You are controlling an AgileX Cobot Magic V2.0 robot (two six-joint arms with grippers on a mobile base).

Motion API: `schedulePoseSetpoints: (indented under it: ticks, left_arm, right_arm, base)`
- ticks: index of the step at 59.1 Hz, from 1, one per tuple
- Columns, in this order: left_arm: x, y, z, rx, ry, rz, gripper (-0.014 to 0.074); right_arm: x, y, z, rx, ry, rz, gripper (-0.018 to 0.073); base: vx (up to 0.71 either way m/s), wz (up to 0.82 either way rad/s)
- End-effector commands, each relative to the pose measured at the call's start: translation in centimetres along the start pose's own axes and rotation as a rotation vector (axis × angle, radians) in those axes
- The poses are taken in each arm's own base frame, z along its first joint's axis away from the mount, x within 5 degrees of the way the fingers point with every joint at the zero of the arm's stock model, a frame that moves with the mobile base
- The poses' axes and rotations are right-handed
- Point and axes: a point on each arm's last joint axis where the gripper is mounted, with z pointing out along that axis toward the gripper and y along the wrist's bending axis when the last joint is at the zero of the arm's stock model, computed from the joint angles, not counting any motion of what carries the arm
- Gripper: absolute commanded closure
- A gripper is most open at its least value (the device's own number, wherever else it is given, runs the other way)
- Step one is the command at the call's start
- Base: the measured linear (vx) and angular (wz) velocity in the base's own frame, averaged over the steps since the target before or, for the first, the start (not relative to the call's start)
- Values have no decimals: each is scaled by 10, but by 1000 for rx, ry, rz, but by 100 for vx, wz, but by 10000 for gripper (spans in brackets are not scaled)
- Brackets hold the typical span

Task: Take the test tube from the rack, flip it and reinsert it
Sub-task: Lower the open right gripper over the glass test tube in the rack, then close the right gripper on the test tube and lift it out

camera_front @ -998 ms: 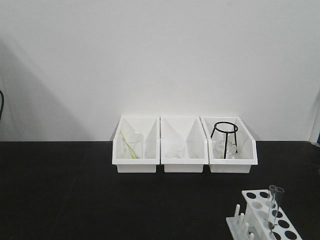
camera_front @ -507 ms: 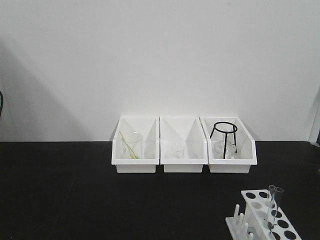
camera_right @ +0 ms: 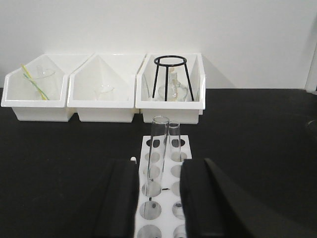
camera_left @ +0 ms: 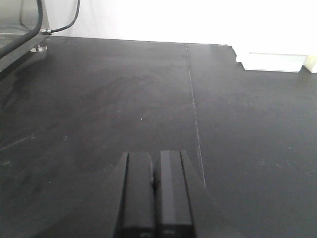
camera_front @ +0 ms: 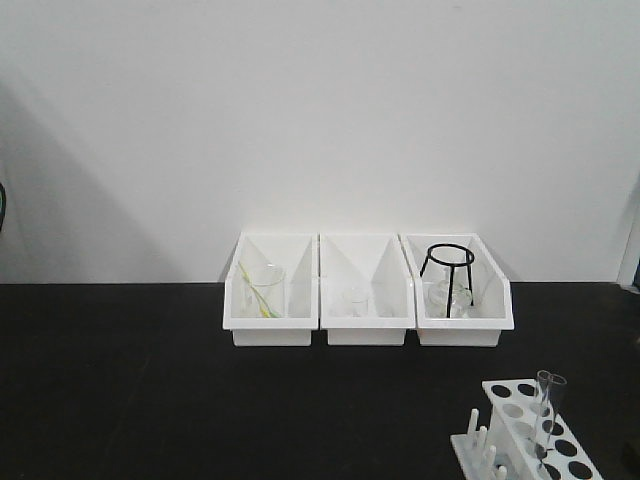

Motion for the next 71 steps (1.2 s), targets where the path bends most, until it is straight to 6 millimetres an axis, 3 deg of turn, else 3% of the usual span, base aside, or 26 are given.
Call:
schedulePoseSetpoints:
  ticks: [1,11,39,56,71]
  left_arm:
    - [-8,-2,-1,23,-96,-3,603]
    - [-8,-2,-1,23,-96,-3,603]
    - [-8,-2,-1,23,-96,-3,603]
    - [-8,-2,-1,23,-96,-3,603]
    - [-8,-2,-1,23,-96,-3,603]
  right_arm:
    - [-17,1,12,-12,-124,-2,145]
    - [-6,1,37,-24,-119,5,73]
    - [32,3,95,-73,-152,14,71]
    - [30,2,134,-73,-151,14,71]
    - [32,2,146,-72,-136,14,133]
  base:
    - [0,0]
    - [0,0]
    - [0,0]
    - [0,0]
    - [0,0]
